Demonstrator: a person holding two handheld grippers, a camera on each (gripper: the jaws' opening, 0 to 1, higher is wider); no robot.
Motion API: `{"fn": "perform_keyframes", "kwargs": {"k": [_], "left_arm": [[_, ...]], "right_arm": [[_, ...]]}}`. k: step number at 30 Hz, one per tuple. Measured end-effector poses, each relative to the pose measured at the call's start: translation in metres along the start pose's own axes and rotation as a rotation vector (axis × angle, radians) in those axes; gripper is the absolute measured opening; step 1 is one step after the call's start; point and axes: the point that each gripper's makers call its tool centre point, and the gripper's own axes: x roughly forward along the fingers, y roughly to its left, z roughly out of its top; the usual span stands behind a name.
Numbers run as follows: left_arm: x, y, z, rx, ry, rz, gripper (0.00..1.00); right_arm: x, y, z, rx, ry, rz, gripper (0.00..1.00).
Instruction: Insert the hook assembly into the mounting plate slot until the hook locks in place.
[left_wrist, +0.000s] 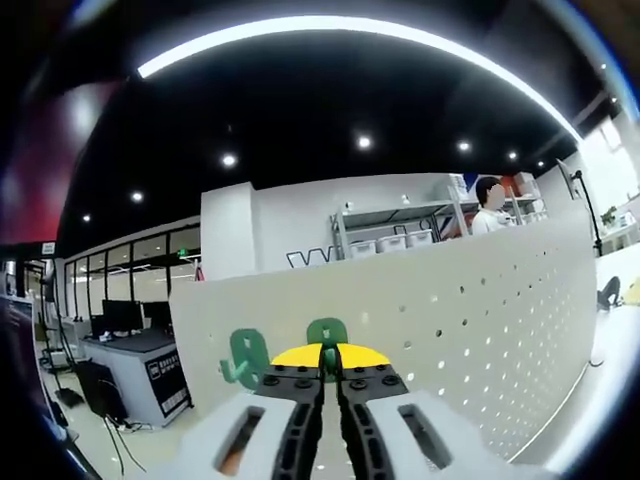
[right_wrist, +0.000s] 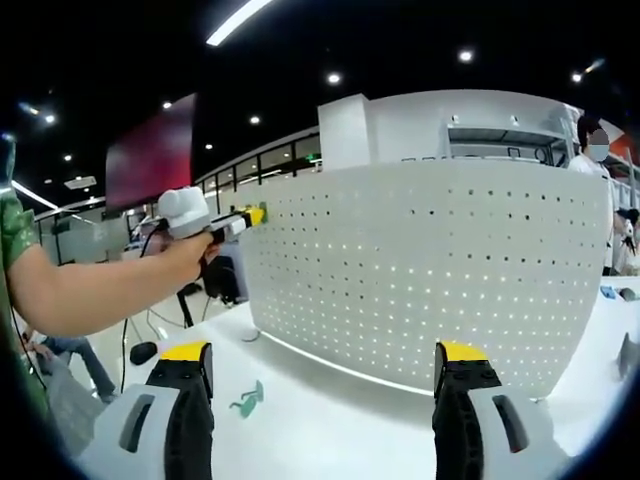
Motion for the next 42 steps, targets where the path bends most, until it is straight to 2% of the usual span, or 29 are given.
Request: {"fn": "perform_keyframes", "kwargs": {"k": [11, 18, 32, 42], "left_arm": [[-0.002, -0.004, 0.001, -0.029, 0.014, -0.014, 0.12], [-0.005, -0.003, 0.0, -0.063, 0.026, -0.015, 0.22], [-0.011, -0.006, -0.002, -0.063, 0.041, -0.042, 0.28], [-0.026, -0.011, -0.002, -0.059, 0.051, -0.061, 0.31]], "right_arm": [[-0.002, 0.0, 0.0, 0.005, -0.002, -0.002, 0.93], [-0.001, 0.001, 0.001, 0.001, -0.003, 0.0, 0.93], [0.0, 0.007, 0.002, -0.005, -0.004, 0.012, 0.93], [0.0, 0.014, 0.005, -0.012, -0.008, 0.024, 0.93]]}}
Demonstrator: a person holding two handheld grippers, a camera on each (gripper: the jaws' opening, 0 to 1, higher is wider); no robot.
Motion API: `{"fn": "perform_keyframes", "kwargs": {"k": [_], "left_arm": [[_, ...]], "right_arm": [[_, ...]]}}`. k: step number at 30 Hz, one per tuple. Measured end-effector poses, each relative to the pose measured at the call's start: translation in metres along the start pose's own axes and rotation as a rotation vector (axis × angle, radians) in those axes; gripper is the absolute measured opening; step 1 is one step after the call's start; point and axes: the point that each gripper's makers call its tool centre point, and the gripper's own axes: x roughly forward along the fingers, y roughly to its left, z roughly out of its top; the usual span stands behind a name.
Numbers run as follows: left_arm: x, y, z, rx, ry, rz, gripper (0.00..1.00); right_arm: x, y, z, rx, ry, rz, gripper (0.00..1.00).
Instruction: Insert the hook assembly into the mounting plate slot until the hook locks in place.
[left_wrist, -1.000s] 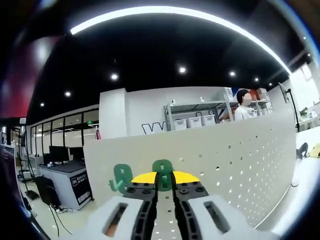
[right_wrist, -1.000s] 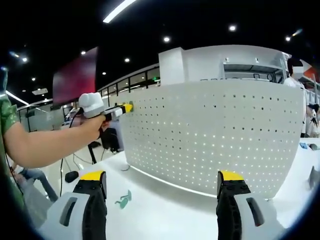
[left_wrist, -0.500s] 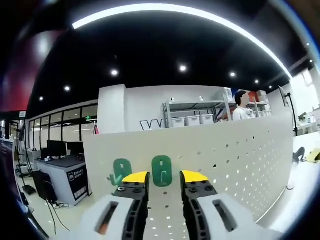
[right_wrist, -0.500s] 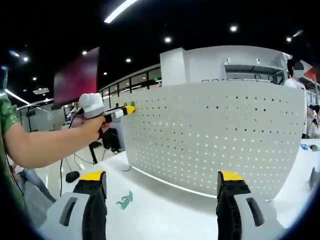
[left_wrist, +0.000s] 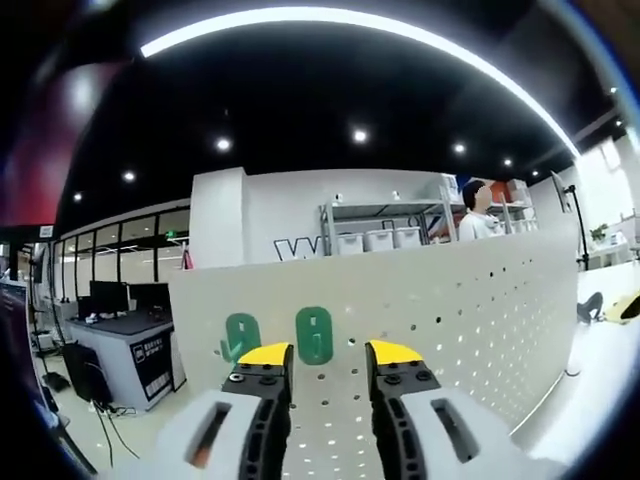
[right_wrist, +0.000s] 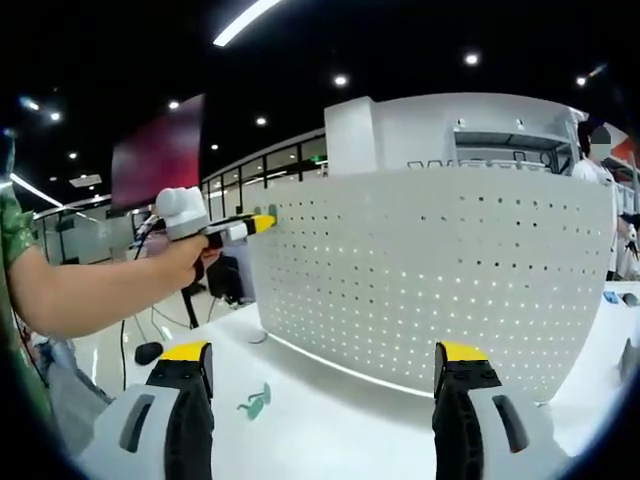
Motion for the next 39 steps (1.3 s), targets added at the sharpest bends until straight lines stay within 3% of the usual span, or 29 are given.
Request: {"fn": "perform_keyframes", "kwargs": {"k": [10, 26, 39], "left_arm": [[-0.013, -0.006, -0.003, -0.004, 0.02, -0.031, 0.37], [-0.043, -0.031, -0.038, -0.02, 0.149, -0.149, 0.5], [-0.07, -0.041, -0.05, -0.036, 0.203, -0.19, 0.55]], "right_arm": [[-0.004, 0.003, 0.002, -0.003, -0.006, 0.006, 0.94], [-0.004, 0.011, 0.003, -0.011, -0.008, 0.027, 0.94], [-0.008, 0.017, 0.005, -0.017, -0.012, 0.038, 0.94]]}}
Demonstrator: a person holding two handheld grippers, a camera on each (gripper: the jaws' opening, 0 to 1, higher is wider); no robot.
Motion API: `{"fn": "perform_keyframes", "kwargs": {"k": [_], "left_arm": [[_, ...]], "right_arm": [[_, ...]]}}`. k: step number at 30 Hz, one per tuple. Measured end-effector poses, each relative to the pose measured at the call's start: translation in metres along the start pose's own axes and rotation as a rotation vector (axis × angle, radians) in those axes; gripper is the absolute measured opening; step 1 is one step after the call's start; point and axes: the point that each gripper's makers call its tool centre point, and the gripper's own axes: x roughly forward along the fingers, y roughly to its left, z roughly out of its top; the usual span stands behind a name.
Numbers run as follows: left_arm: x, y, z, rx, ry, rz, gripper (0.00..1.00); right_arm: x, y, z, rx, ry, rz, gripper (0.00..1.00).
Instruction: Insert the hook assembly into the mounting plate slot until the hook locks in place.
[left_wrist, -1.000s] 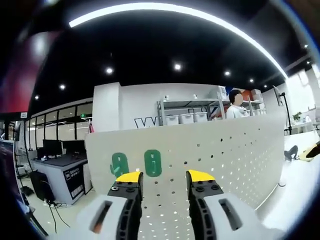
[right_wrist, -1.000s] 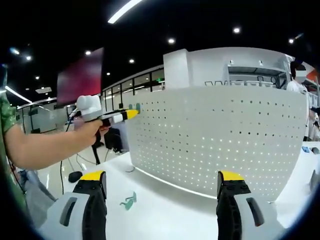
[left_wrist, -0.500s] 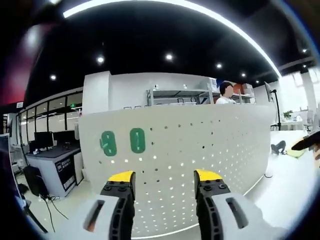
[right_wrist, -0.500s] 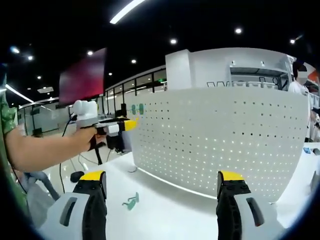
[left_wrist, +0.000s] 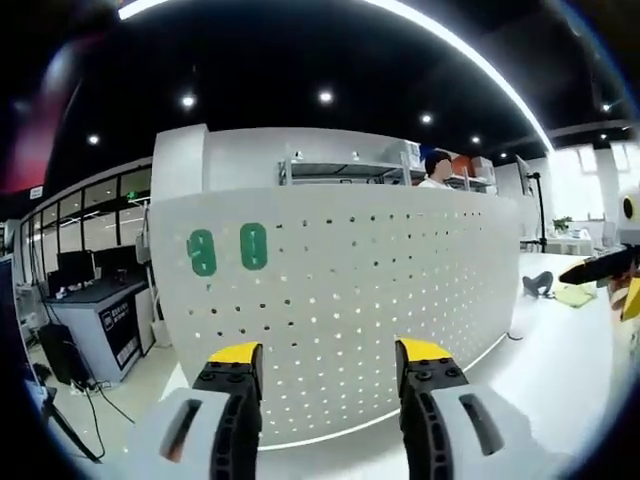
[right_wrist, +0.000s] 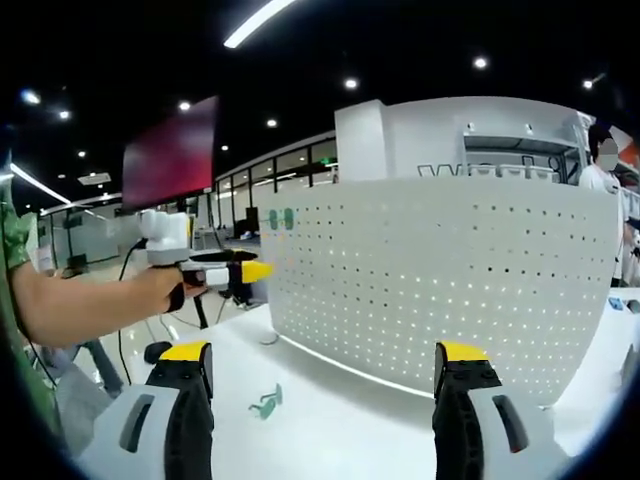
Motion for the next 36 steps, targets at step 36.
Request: {"fn": "perform_keyframes", "kwargs": {"k": [36], "left_arm": [[-0.109, -0.055, -0.099, -0.052, 0.221, -0.105, 0.6]], "right_arm": [[-0.016, 0.028, -0.026, 0.006, 0.048, 0.043, 0.94]]}}
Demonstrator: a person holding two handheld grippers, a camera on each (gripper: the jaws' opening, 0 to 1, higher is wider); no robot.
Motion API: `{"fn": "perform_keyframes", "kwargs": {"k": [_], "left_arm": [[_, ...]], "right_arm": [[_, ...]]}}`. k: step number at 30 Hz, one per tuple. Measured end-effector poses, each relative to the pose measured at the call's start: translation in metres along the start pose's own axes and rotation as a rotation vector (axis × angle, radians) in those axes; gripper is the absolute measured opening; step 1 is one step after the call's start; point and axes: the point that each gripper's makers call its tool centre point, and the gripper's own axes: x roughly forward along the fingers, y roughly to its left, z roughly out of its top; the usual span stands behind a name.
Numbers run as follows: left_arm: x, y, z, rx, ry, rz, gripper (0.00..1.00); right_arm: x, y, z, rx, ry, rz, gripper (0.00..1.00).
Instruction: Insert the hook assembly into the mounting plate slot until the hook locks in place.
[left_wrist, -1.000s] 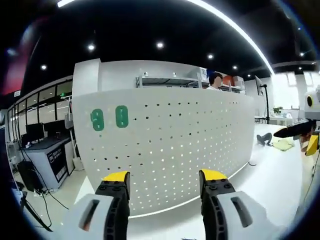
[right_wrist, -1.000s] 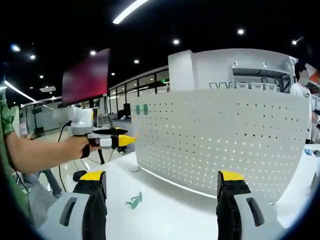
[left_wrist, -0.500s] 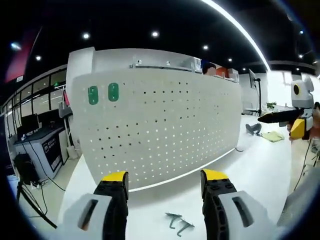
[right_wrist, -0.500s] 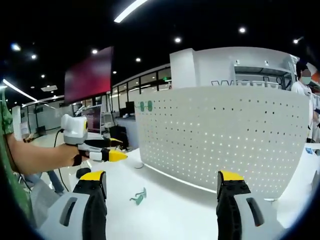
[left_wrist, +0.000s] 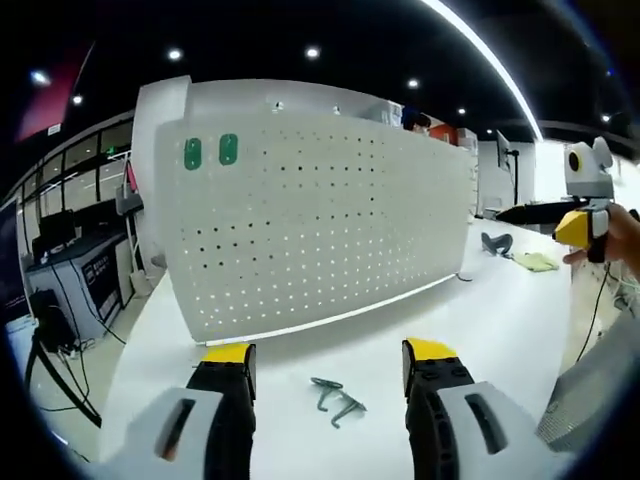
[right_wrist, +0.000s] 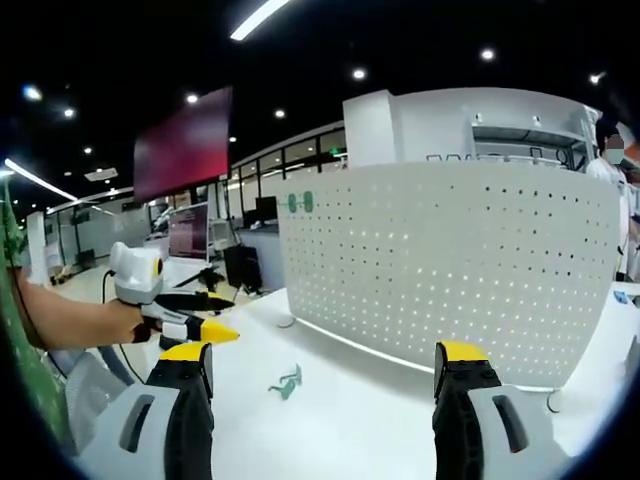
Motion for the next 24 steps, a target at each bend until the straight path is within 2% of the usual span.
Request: {"fn": "perform_keyframes", "kwargs": {"k": [8, 14, 21, 24], "left_arm": [[-0.012, -0.014, -0.022, -0.026, 0.034, -0.01, 0.61], [-0.022, -0.017, -0.038, -0.054, 0.059, -0.007, 0.6], [-0.029, -0.022, -0.05, -0.069, 0.082, -0.008, 0.6], [-0.029, -0.021, -0.047, -0.067, 0.071, -0.004, 0.6]], "right_arm": [[-0.001, 0.004, -0.003, -0.003, 0.01, 0.011, 0.94], [0.001, 0.006, -0.005, -0.008, 0.018, 0.02, 0.93], [0.004, 0.011, -0.01, -0.005, 0.03, 0.033, 0.93], [0.006, 0.013, -0.011, -0.006, 0.033, 0.037, 0.93]]}}
